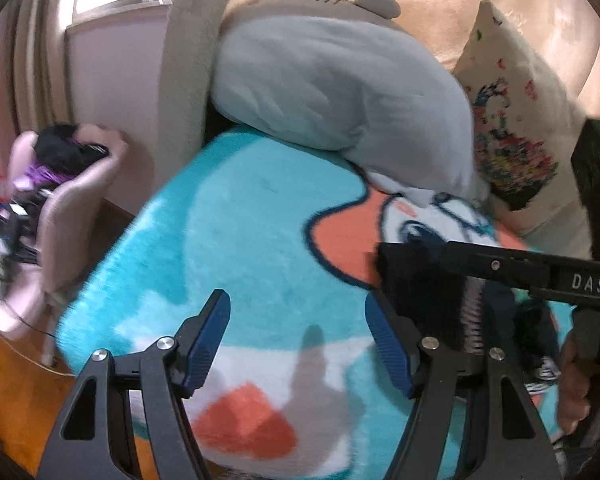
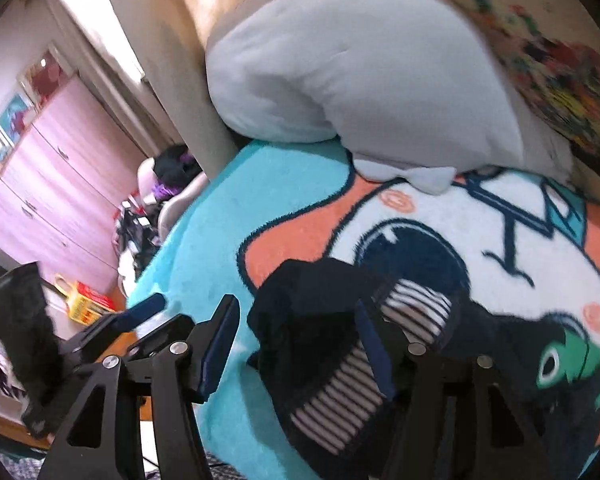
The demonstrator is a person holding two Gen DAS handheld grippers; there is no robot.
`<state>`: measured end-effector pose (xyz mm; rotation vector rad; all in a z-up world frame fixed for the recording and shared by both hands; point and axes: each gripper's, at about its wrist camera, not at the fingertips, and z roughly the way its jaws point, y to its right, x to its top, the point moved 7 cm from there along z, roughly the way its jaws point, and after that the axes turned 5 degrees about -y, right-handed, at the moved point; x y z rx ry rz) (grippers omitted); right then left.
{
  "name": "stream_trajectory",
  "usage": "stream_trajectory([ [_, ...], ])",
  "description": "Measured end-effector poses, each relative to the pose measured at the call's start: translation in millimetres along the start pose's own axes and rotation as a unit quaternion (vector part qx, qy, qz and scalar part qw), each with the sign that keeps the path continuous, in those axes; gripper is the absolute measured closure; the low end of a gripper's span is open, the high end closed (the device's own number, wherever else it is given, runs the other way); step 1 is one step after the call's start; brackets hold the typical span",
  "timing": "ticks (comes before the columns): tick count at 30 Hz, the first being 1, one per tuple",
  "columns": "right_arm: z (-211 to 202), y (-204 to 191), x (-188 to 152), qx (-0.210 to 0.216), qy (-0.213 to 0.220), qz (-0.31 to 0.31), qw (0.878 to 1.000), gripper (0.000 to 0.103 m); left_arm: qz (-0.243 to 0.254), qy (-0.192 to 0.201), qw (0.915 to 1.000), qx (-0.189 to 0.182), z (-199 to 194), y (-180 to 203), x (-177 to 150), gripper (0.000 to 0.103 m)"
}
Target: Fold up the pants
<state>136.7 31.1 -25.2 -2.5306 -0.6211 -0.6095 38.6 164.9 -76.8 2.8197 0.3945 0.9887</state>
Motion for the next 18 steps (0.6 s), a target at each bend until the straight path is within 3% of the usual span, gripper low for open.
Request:
stream_trajectory([
  [4,17,-6,2,-0.028,-0.025,-0.016,0.999,0.038,0.014,0.017,0.9977,0.064,-4,-9,4,0.034],
  [10,47,-8,2,-0.079,-0.065,-0.031,0.994,0.032,0.021,0.017,0.9947,0.099,-6,-18,5,0.034],
  [13,58,-9,2,-0.101,-0.077,-0.042,0.991,0.027,0.023,0.012,0.9948,0.099,-4,-20,5,0.034],
  [18,75,-10,-2,-0.154,-0.098,-0.065,0.981,0.026,0.025,0.004,0.9953,0.093,-1,-20,1,0.034],
])
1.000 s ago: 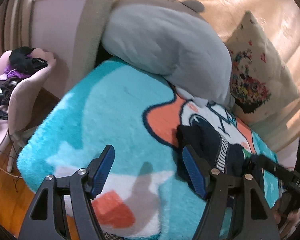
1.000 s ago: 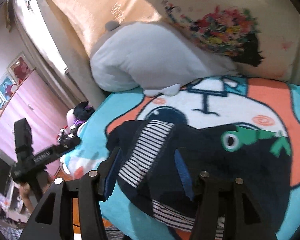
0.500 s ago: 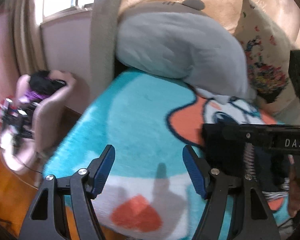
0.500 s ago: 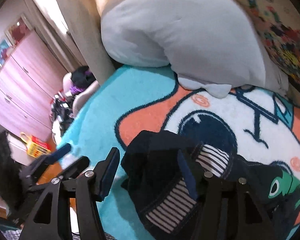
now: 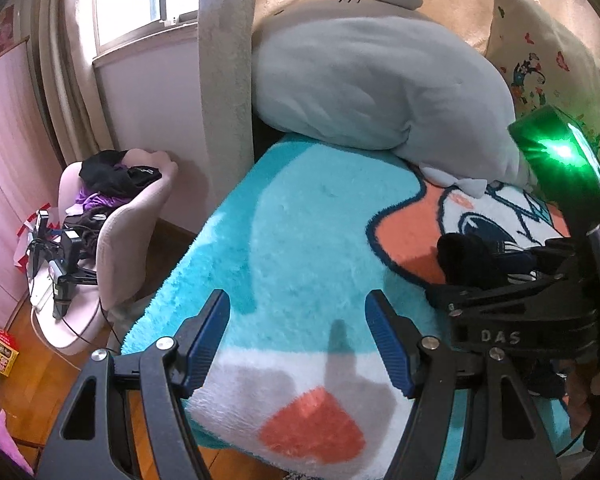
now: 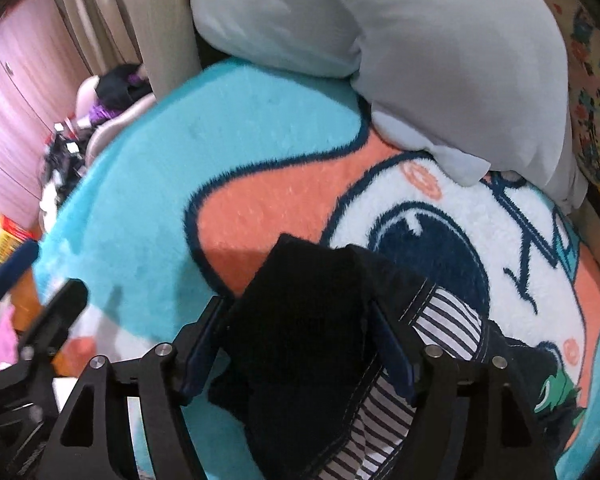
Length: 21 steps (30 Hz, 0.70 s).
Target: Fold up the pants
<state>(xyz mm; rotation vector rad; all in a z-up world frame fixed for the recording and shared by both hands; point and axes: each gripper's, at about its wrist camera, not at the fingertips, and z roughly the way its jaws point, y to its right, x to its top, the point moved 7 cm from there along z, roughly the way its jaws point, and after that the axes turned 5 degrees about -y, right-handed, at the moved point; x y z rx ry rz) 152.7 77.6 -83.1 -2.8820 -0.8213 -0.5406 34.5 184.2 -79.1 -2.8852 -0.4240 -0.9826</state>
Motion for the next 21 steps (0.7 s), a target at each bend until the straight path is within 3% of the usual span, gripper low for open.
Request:
stream_trajectory([
  [9,-2,3,0,-0.018,0.004,-0.010,1.000,0.032,-0.004,-0.007,0.9999,-0.011,0,1,0,0.034],
  [14,-6,3,0,-0.024,0.009,-0.012,1.000,0.044,-0.001,-0.006,0.9999,-0.014,-1,4,0,0.034],
  [17,-10,6,-1,-0.019,0.013,-0.011,1.000,0.059,0.002,-0.006,0.9997,-0.022,-3,8,0,0.034],
  [21,-17,14,-3,0.011,0.018,0.007,1.000,0.063,0.004,-0.009,0.9993,-0.036,-5,16,0,0.034],
])
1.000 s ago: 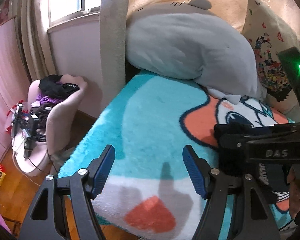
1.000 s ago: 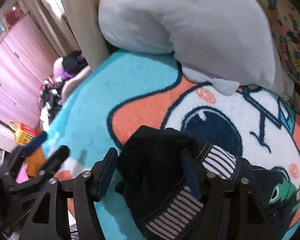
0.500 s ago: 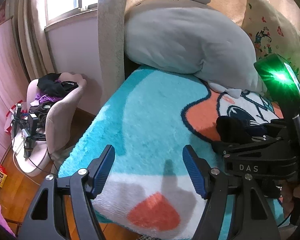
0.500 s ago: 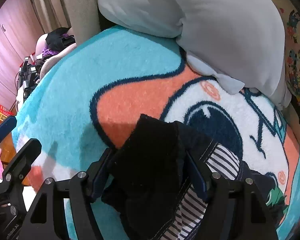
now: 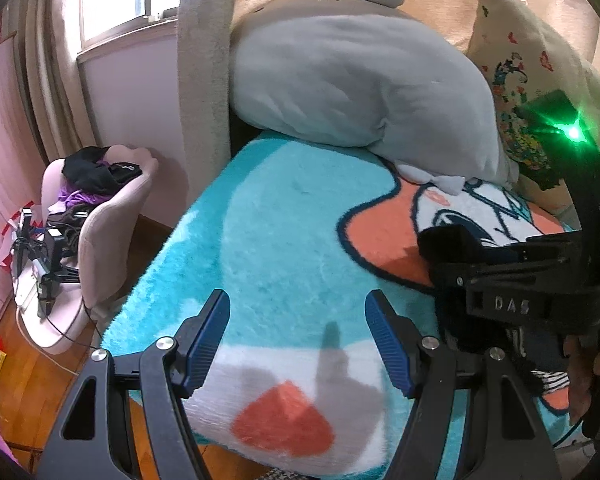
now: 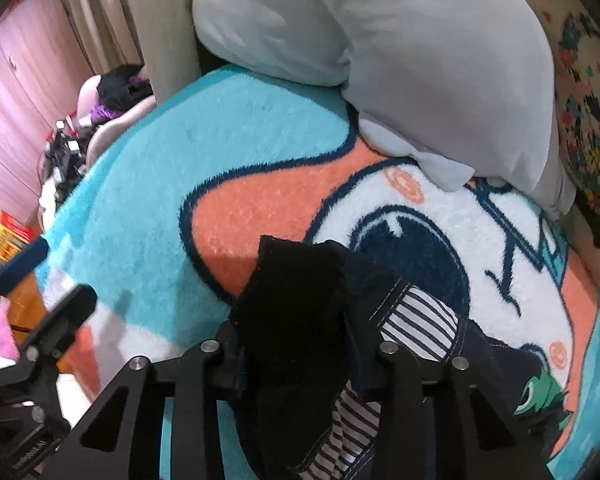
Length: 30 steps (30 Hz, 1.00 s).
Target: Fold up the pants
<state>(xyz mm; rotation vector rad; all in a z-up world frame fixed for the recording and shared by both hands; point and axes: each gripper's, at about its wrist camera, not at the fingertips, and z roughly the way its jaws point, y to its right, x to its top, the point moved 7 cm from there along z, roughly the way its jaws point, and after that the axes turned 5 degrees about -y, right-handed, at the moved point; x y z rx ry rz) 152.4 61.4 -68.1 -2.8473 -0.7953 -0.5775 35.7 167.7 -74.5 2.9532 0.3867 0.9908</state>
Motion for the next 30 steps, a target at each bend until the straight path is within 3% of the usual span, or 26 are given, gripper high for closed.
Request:
stream_trajectory([
  [3,-4,7,-1,0.034,0.005,0.019,0.999,0.063,-0.004,0.000,0.9998,-0.018,-2,4,1,0.034],
  [10,-13,19,-5,0.090,0.022,0.054,0.994,0.066,0.001,-0.005,0.9939,-0.110,-1,32,2,0.032],
  [17,-20,25,-10,0.113,0.033,0.070,0.991,0.067,0.031,-0.013,0.9861,-0.163,6,68,-9,0.031],
  [21,-21,26,-9,0.119,0.037,0.073,0.990,0.068,0.054,-0.004,0.9854,-0.161,7,85,-17,0.021],
  [25,-23,28,-9,0.124,0.042,0.076,0.988,0.068,0.053,0.003,0.9890,-0.138,14,85,-18,0.019],
  [30,-25,29,-10,0.131,0.046,0.081,0.987,0.069,0.063,0.001,0.9841,-0.166,20,96,-16,0.017],
])
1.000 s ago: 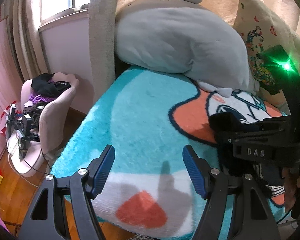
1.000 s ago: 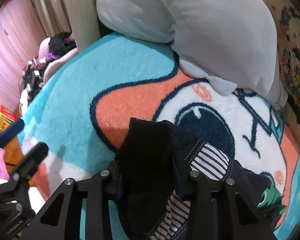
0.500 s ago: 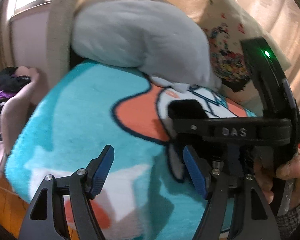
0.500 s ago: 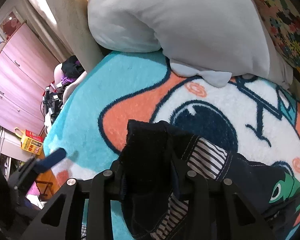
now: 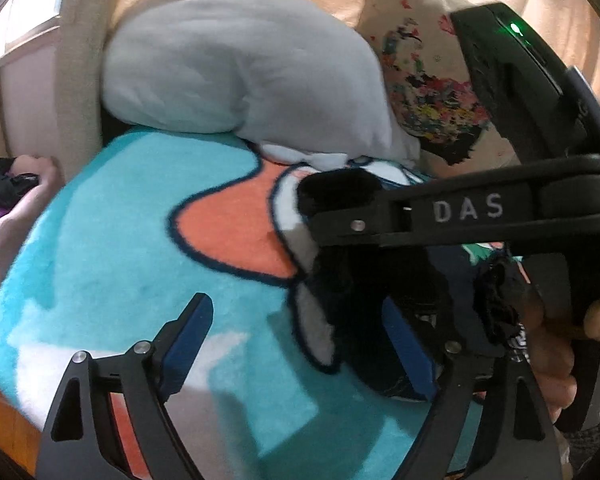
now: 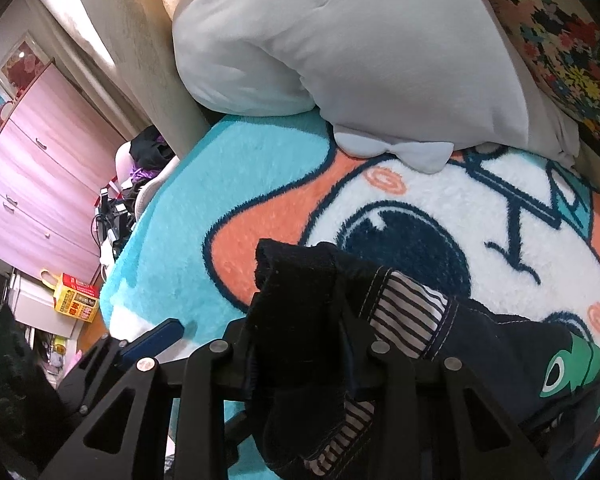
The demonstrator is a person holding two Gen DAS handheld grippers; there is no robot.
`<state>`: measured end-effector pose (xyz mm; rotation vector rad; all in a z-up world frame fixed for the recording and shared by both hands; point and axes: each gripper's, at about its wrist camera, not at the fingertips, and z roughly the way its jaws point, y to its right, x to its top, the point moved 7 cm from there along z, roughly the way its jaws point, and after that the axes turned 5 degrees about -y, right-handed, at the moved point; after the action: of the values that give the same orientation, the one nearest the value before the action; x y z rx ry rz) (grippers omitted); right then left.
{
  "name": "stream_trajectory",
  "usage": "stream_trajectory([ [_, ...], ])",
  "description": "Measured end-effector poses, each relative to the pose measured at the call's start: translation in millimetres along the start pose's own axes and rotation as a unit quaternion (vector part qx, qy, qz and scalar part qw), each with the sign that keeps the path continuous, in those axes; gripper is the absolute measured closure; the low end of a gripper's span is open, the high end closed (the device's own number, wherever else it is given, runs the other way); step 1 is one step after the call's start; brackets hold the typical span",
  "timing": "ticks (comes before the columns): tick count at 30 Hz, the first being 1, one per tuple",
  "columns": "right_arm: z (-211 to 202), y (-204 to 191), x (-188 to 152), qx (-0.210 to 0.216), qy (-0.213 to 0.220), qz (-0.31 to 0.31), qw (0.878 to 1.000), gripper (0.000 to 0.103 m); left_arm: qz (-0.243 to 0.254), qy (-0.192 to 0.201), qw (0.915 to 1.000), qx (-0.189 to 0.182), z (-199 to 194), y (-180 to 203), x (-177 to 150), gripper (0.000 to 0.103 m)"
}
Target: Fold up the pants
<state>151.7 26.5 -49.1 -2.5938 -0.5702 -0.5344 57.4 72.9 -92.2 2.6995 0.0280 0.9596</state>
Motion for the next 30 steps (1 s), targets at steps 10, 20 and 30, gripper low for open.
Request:
stream_trajectory([
  [10,-3,2,-3,0.005,0.006,-0.002,1.000,0.076,0.029,-0.017,0.9994,0.005,7,26,3,0.092],
  [20,-56,22,-15,0.046,0.067,0.014,0.997,0.077,0.070,0.033,0.9969,-0.013,-34,78,20,0.093],
  [30,-110,101,-50,0.068,0.136,0.087,0.985,0.077,0.142,0.024,0.9888,-0.038,-13,169,16,0.093],
])
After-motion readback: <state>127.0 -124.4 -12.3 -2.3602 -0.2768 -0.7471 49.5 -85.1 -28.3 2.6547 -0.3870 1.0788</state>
